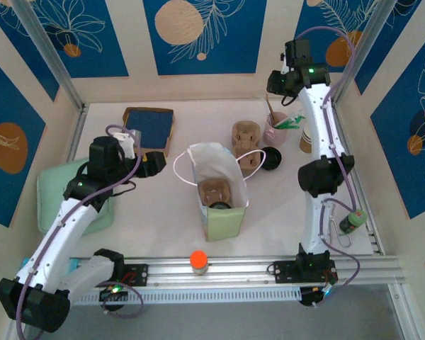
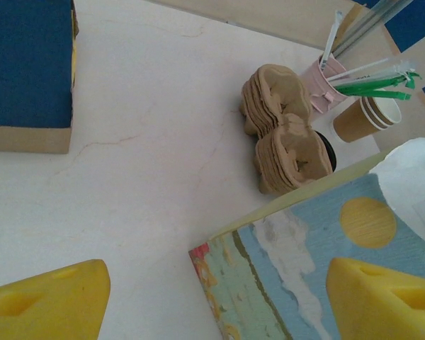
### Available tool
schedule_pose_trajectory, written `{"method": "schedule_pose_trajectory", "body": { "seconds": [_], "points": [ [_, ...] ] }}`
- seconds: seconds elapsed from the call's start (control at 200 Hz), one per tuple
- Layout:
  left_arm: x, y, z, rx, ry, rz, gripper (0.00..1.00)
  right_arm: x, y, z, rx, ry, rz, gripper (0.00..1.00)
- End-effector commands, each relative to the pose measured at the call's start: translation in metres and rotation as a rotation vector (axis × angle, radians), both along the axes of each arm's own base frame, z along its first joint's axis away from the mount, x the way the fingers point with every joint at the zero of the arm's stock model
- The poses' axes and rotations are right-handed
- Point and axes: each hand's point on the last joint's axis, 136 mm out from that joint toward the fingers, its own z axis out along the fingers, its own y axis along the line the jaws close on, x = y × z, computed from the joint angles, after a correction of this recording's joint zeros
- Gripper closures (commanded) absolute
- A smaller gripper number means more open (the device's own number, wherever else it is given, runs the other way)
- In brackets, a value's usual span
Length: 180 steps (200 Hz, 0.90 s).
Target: Pack the takeout coffee
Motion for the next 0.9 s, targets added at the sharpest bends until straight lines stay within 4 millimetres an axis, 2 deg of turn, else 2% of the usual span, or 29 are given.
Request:
{"method": "schedule_pose_trajectory", "body": {
  "seconds": [0.0,0.145,0.26,0.48,0.645,0.73,0.896],
  "points": [
    [-0.002,-0.002,0.004,-0.020,-0.036,-0.029,0.20,0.008,-0.004,-0.016,-0.056,0.033,0.009,0.58],
    [-0.002,-0.002,-0.002,-0.016,-0.030,-0.028,0.20,0.022,0.001,-0.037,-0.057,0.042,0.021,0.55],
    [-0.001,-0.001,-0.005,-0.016,-0.026,-0.024,0.20,0.030,0.005,-0.047,-0.069,0.038,0.027,0.55],
    [-0.002,0.001,-0.006,0.000,-0.027,-0.021,0.20,0.038,0.011,-0.066,-0.060,0.062,0.046,0.56],
    [-0.004,0.002,-0.005,0.001,-0.028,-0.020,0.20,0.039,0.016,-0.071,-0.063,0.068,0.058,0.56],
    [-0.005,0.003,-0.006,0.004,-0.025,-0.020,0.20,0.040,0.014,-0.071,-0.070,0.064,0.050,0.63],
    [-0.006,0.004,-0.005,0.009,-0.028,-0.017,0.21,0.039,0.010,-0.069,-0.079,0.066,0.034,0.87]
  ]
}}
